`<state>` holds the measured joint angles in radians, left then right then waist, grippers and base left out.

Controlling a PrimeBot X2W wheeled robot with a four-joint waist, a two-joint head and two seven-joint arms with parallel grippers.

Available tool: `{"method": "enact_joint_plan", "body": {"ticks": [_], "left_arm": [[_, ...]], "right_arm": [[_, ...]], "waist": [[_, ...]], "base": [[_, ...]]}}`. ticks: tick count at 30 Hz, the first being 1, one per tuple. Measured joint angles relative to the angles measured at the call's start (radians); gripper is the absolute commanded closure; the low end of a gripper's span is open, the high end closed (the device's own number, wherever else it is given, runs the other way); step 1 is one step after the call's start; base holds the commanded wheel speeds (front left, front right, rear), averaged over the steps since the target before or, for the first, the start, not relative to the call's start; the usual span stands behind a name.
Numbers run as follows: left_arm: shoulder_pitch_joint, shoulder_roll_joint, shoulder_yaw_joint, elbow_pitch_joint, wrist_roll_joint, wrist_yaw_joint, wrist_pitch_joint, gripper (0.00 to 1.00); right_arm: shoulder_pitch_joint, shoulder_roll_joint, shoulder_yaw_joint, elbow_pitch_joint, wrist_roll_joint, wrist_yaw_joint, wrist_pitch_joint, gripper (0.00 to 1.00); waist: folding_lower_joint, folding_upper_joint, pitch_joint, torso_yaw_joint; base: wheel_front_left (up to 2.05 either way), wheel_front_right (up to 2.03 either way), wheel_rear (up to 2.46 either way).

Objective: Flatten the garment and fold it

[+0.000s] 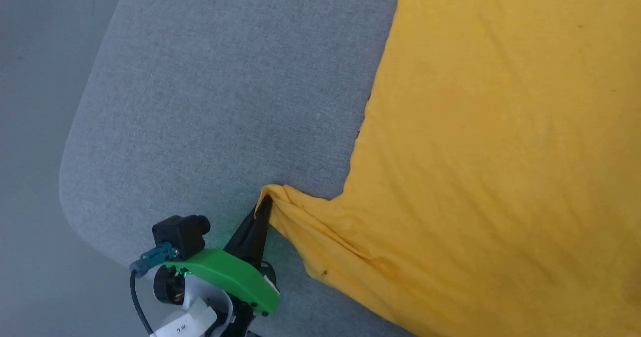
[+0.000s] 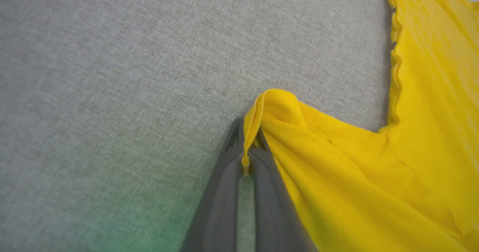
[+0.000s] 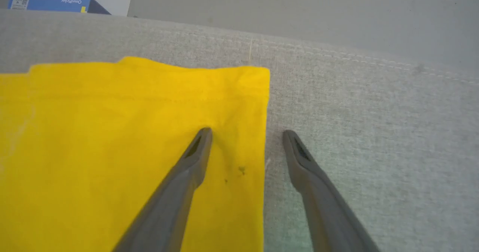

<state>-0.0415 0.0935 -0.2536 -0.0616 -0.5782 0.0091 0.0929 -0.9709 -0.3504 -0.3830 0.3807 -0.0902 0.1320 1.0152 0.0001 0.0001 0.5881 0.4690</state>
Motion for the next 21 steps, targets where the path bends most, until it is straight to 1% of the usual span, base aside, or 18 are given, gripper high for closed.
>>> {"method": "enact_joint_plan", "body": {"ticks": [1,3,4,7,10,13,16,19,21], "left_arm": [[-0.003,0.0,-0.001,0.005,-0.001,-0.001,-0.003,1.0],[-0.008,-0.001,-0.002,0.009,-0.001,-0.001,-0.007,1.0],[-0.012,-0.001,-0.002,0.012,-0.003,-0.001,-0.009,1.0],[-0.015,-0.002,-0.002,0.023,-0.004,-0.006,-0.015,1.0],[-0.016,0.0,0.004,0.033,-0.004,-0.007,-0.016,1.0],[-0.015,0.011,0.011,0.042,-0.004,-0.006,-0.015,1.0],[0.0,0.035,0.024,0.048,-0.004,0.012,-0.005,1.0],[0.038,0.061,0.042,0.043,-0.004,0.032,0.014,1.0],[0.066,0.076,0.048,0.031,-0.004,0.041,0.031,1.0]], "right_arm": [[-0.002,-0.001,-0.001,-0.025,-0.013,0.0,0.026,0.51],[-0.002,-0.003,-0.001,-0.064,-0.025,0.0,0.059,0.85],[0.001,-0.003,-0.003,-0.085,-0.025,0.0,0.058,1.0],[0.049,0.007,-0.011,-0.136,-0.012,0.0,0.007,1.0],[0.121,0.007,-0.012,-0.165,0.043,0.0,-0.127,1.0],[0.213,-0.002,-0.006,-0.187,0.1,0.0,-0.329,1.0],[0.33,0.007,-0.011,-0.21,0.145,0.0,-0.55,1.0],[0.444,0.046,-0.034,-0.226,0.17,0.0,-0.712,1.0],[0.518,0.079,-0.054,-0.24,0.18,0.0,-0.773,1.0]], "waist": [[0.0,0.0,0.01,0.007],[0.0,0.0,0.023,0.016],[0.0,0.0,0.027,0.02],[0.0,0.0,0.022,0.022],[0.0001,0.0,0.008,0.017],[0.0,0.0,-0.018,0.007],[0.0,0.0,-0.058,-0.008],[0.0,0.0,-0.105,-0.029],[-0.0001,0.0,-0.138,-0.047]], "base": [[0.0,0.0,0.0],[0.0,0.0,0.0],[0.0,0.0,0.0],[0.0,0.0,0.0],[0.0,0.0,0.0],[0.0,0.0,0.0],[0.0,0.0,0.0],[0.0,0.0,0.0],[0.0,0.0,0.0]]}}
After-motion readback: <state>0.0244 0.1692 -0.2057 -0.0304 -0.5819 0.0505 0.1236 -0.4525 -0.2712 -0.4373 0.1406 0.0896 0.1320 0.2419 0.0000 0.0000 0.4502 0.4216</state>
